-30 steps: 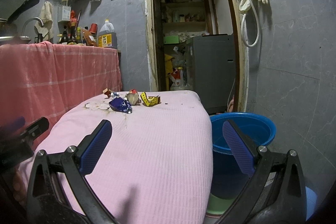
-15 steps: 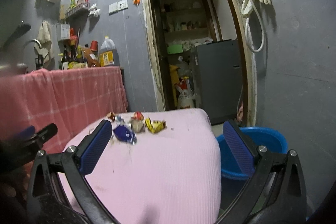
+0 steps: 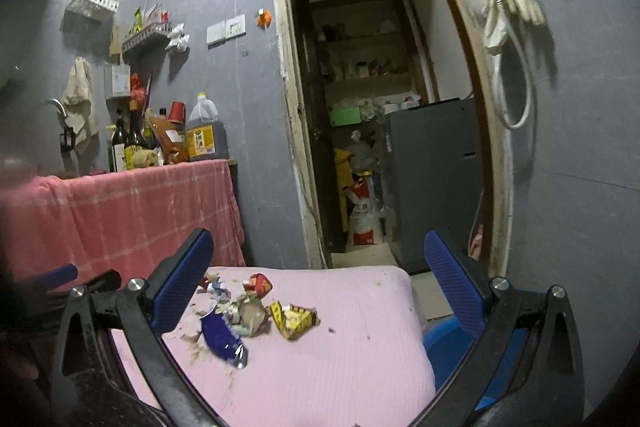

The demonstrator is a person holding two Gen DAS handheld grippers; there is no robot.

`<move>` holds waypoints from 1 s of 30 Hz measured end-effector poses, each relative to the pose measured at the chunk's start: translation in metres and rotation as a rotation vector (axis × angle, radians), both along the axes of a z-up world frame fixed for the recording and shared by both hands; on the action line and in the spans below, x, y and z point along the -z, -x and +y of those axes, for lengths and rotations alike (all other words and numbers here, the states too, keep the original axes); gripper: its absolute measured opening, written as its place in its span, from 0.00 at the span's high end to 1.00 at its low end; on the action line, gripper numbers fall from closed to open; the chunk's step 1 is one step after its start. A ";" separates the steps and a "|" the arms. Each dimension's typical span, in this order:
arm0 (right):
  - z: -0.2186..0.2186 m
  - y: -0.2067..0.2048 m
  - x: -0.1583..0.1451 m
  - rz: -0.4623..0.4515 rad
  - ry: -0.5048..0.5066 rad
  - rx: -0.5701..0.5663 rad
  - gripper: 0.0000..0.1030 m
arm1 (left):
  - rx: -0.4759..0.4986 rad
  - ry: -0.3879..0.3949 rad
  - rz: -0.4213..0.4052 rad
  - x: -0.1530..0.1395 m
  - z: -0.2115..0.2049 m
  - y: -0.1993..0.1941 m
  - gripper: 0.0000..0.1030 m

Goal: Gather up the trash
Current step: 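Move both tools toward the trash pile on the pink surface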

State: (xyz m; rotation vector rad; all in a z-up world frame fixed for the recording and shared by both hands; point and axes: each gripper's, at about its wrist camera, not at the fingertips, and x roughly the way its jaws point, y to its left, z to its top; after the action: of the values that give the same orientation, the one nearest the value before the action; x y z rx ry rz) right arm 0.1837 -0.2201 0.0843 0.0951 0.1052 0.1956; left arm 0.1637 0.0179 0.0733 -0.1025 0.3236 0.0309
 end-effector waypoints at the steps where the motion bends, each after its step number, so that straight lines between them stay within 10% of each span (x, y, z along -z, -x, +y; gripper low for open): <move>1: 0.002 -0.009 0.002 0.010 0.016 -0.006 0.00 | 0.007 -0.001 0.020 0.002 0.000 -0.008 0.02; 15: -0.001 -0.100 0.058 0.374 0.052 -0.074 0.00 | 0.120 0.021 0.306 0.044 -0.017 -0.088 0.03; 23: -0.002 -0.131 0.084 0.540 0.045 -0.097 0.03 | 0.191 0.080 0.436 0.061 -0.024 -0.112 0.36; 30: 0.013 -0.152 0.095 0.617 0.048 -0.186 0.31 | 0.256 0.199 0.528 0.075 -0.025 -0.123 0.54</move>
State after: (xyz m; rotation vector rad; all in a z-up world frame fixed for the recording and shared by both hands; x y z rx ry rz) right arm 0.3353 -0.2075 -0.0111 0.0949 0.7352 0.3444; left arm 0.2872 -0.0074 -0.0022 -0.2501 0.8658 -0.2325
